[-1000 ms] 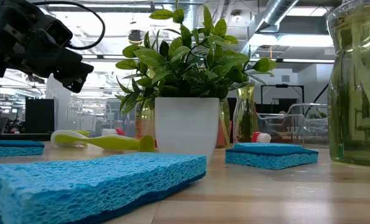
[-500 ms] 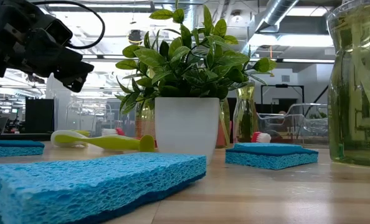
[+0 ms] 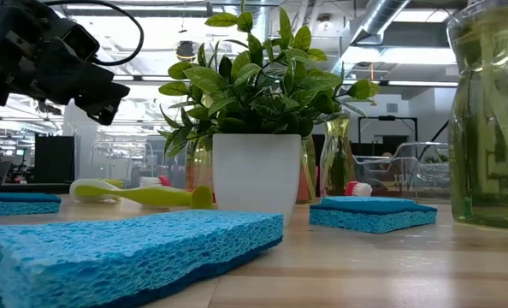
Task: Pick & Place Kitchen Sink Supplies
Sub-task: Put the yellow dishwashing liquid into the white bin
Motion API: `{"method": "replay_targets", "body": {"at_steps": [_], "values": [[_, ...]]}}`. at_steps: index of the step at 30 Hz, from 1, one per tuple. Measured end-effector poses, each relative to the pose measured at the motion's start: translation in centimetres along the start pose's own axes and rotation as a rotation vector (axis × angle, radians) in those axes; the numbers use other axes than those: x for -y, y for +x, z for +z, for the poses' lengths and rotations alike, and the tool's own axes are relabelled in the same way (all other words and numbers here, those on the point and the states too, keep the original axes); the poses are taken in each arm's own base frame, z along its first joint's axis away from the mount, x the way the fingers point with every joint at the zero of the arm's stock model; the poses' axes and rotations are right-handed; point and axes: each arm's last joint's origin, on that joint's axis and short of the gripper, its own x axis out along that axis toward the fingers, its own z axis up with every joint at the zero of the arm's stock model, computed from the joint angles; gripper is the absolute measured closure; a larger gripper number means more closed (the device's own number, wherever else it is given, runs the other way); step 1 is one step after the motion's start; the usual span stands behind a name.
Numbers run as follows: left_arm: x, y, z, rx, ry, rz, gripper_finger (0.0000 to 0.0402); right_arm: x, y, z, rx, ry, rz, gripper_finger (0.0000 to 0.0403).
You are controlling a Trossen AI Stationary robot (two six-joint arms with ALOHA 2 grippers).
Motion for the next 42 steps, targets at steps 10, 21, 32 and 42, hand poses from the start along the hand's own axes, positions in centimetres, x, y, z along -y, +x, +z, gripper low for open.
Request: {"method": "replay_targets", "body": {"at_steps": [10,21,32,42], "values": [[0.0,0.0,0.0,0.002,0.001,-0.001,0.0252,-0.5,0.5,0.8,0.074,-0.023,-0.003,0.0153],[0.0,0.0,0.1,0.007,0.003,-0.001,0.0252,-0.5,0.9,1.5,0.160,0.034,-0.051,0.0153],[0.0,0.0,0.1,0.007,0.002,-0.001,0.0252,-2.2,2.5,1.3,0.185,0.032,-0.118,0.0153],[0.0,0.0,0.1,0.007,0.003,-0.001,0.0252,-3.8,3.3,0.3,0.288,0.000,-0.190,0.0153]]}}
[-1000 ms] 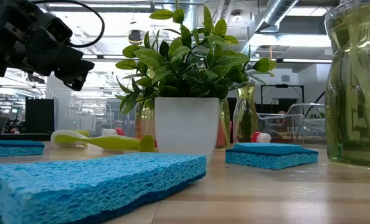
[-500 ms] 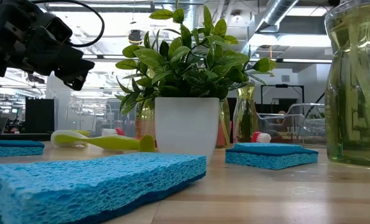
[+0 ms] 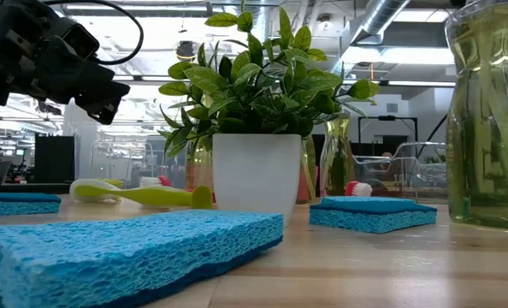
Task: Pick & Place Kitchen Sink Supplies
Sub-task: Put the yellow dishwashing liquid into the white bin
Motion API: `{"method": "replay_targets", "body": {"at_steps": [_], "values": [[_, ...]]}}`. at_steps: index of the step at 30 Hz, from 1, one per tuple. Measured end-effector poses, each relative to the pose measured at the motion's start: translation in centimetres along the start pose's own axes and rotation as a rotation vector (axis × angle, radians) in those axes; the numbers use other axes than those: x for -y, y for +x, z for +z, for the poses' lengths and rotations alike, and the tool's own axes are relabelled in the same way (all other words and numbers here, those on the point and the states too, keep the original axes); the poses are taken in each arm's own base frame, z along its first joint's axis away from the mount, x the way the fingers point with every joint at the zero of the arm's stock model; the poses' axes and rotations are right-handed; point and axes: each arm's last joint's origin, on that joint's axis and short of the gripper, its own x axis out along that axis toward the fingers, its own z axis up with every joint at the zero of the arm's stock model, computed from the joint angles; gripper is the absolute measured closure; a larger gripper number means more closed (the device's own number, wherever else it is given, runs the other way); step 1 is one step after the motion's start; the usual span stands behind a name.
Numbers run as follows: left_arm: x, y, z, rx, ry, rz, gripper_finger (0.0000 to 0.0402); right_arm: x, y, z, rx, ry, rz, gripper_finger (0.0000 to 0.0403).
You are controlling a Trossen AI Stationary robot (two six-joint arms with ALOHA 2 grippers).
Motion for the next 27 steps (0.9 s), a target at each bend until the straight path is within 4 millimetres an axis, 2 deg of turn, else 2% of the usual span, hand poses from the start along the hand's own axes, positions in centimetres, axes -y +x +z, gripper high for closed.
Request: {"method": "replay_targets", "body": {"at_steps": [7,14,19,27], "values": [[0.0,0.0,0.0,0.000,0.000,0.000,0.0252,-0.4,0.6,-0.3,0.014,-0.015,-0.039,0.0153],[0.0,0.0,0.0,0.000,0.000,0.000,0.0252,0.4,1.1,-0.4,0.002,0.025,-0.091,0.0166],[0.0,0.0,0.0,0.000,0.000,0.001,0.0252,0.5,1.5,-0.3,-0.005,0.034,-0.112,0.0205],[0.0,0.0,0.0,0.001,0.000,0.000,0.0252,0.4,1.9,-0.1,-0.005,0.070,-0.118,0.0293]]}}
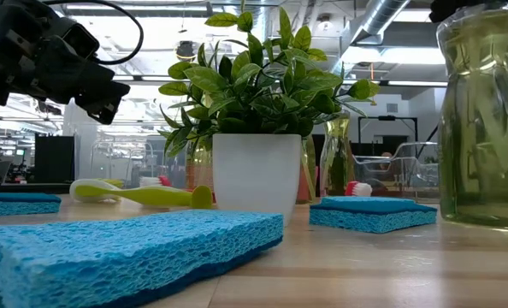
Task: Pick & Place Kitchen Sink Supplies
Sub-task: Put the yellow dishwashing liquid into the white bin
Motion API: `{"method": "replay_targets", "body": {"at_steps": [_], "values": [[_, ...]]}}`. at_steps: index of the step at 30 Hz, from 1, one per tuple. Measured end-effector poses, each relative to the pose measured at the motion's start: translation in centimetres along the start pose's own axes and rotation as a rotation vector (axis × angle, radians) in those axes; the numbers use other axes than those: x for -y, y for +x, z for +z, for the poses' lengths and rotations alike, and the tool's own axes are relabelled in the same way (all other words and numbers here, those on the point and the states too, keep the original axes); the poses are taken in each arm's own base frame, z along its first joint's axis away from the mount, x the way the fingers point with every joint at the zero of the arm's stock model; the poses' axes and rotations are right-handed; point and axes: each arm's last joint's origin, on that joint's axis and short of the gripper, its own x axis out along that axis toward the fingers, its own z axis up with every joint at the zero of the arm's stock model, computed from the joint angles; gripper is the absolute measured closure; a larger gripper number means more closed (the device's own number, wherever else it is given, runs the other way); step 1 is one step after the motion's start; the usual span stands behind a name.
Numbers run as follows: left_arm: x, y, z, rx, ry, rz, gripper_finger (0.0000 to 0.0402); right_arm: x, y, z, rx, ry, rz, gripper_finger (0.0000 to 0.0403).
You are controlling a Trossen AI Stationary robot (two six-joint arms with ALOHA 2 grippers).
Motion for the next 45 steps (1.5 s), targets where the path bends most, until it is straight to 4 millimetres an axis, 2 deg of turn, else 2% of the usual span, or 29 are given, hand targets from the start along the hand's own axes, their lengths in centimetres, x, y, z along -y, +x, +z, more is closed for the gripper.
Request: {"method": "replay_targets", "body": {"at_steps": [5,10,15,23,33,45], "values": [[0.0,0.0,0.0,0.000,0.000,0.000,0.0252,0.1,0.0,0.0,0.001,-0.013,-0.002,0.0306],[0.0,0.0,0.0,0.000,0.000,0.000,0.0252,0.0,-0.1,0.2,0.001,-0.010,-0.001,0.0288],[0.0,0.0,0.0,0.000,0.000,-0.001,0.0252,-0.3,-0.5,1.6,-0.010,-0.008,0.021,0.0311],[0.0,0.0,0.0,0.000,0.000,-0.001,0.0252,-0.6,-1.2,4.3,0.017,-0.026,0.040,0.0311],[0.0,0.0,0.0,0.001,0.001,-0.001,0.0252,0.1,-0.5,9.5,0.037,-0.076,-0.017,0.0309],[0.0,0.0,0.1,0.006,0.002,-0.001,0.0252,3.2,0.8,16.6,0.020,-0.085,-0.089,0.0309]]}}
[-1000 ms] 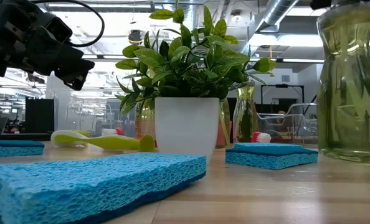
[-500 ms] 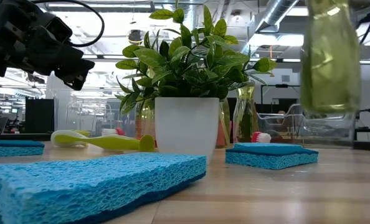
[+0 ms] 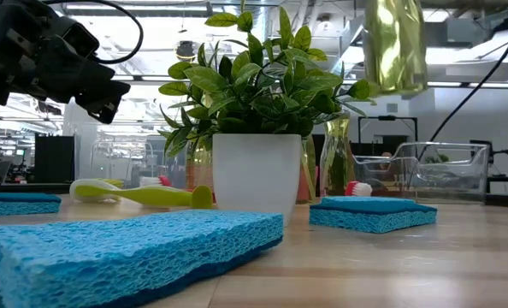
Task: Pick & Place Kitchen Sink Supplies
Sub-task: Put the yellow dishwashing liquid into the white bin
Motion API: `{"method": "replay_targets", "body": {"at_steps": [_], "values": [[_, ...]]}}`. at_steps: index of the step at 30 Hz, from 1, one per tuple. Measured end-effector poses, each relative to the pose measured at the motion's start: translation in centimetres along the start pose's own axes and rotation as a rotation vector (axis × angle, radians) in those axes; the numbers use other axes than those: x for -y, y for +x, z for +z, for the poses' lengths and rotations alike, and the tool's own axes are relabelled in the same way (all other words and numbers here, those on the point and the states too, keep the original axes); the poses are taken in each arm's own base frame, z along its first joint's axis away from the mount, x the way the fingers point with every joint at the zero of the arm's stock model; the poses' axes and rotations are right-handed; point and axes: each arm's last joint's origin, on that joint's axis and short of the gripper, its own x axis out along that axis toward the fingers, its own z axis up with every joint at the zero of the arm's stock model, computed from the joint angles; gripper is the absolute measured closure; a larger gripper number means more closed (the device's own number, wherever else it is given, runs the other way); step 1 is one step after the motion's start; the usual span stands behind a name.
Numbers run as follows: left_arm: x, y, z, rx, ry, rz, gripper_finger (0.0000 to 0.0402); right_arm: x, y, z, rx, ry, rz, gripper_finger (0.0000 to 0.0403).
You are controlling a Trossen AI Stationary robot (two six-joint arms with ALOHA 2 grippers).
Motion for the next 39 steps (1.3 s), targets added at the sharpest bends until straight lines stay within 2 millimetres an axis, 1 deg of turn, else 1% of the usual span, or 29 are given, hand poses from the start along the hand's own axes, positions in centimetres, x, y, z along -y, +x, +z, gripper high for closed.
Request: {"method": "replay_targets", "body": {"at_steps": [7,18,30,32,34,39], "values": [[0.0,0.0,0.0,0.000,0.000,0.000,0.0252,1.5,1.2,2.8,-0.007,0.024,0.036,0.0309],[0.0,0.0,0.0,0.000,0.000,0.000,0.0252,3.3,3.3,6.5,0.104,0.032,0.141,0.0309],[0.0,0.0,0.0,0.001,0.000,-0.001,0.0252,4.4,6.3,8.4,0.202,0.103,0.311,0.0309],[0.0,0.0,0.0,0.002,0.001,0.000,0.0252,4.4,7.1,8.6,0.211,0.109,0.330,0.0309],[0.0,0.0,0.0,0.005,0.002,0.000,0.0252,4.6,7.4,8.8,0.229,0.122,0.348,0.0309],[0.0,0.0,0.1,0.006,0.002,-0.001,0.0252,4.3,9.1,9.2,0.257,0.132,0.413,0.0309]]}}
